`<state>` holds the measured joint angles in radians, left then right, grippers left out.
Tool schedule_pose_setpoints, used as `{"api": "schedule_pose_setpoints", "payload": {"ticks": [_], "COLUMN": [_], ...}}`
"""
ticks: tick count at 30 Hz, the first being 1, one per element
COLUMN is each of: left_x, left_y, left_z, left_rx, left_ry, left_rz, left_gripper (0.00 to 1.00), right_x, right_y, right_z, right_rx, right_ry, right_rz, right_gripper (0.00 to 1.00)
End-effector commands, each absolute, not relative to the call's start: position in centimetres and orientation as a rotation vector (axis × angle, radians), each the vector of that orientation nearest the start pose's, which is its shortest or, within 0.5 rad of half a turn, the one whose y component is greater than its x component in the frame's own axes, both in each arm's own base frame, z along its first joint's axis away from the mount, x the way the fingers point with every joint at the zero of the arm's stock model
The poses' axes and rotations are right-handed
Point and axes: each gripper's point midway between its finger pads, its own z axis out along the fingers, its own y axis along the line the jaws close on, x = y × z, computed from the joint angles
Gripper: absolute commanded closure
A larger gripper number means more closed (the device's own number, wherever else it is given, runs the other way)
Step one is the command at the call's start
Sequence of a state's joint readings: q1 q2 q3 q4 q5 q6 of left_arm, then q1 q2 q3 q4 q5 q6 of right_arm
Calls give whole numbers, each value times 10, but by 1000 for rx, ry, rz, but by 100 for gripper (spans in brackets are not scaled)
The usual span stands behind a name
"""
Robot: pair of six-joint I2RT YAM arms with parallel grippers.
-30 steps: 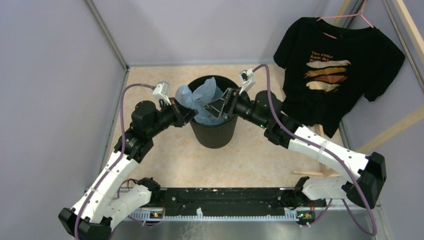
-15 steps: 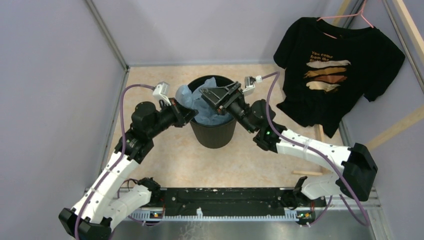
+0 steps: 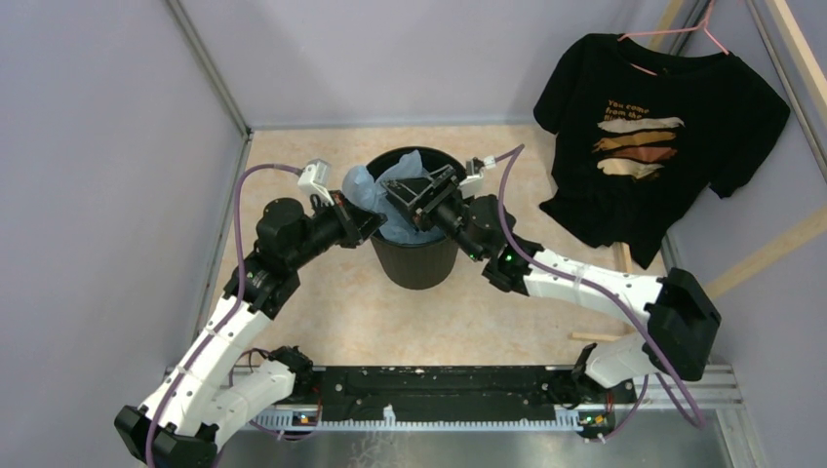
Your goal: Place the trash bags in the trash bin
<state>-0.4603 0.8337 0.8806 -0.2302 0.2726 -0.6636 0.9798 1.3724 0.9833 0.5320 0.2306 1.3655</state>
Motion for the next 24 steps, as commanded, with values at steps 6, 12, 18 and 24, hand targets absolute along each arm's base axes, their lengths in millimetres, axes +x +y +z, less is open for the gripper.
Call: {"api": "schedule_pose_setpoints", "payload": {"ticks": [6,12,18,24], "left_x": [246,244,231,208], "left_y": [-205,-203,-193,-176], "left_z": [320,319,322,370], "left_rx": [59,75,112,139], "left_ry": [1807,1823,1847,1771], "left_rz": [-1058,-1037,-987,-950], "left_gripper": [100,100,37,1], "right_x": [262,260,251,237], "right_y": [413,402,388,395], "right_z": [389,395,400,400], "right_rx": [526,496,400,267], "right_ry": [1550,1506,1451,1455], "right_rz": [1814,1777,1742,1764], "right_gripper": [52,86,100,100]}}
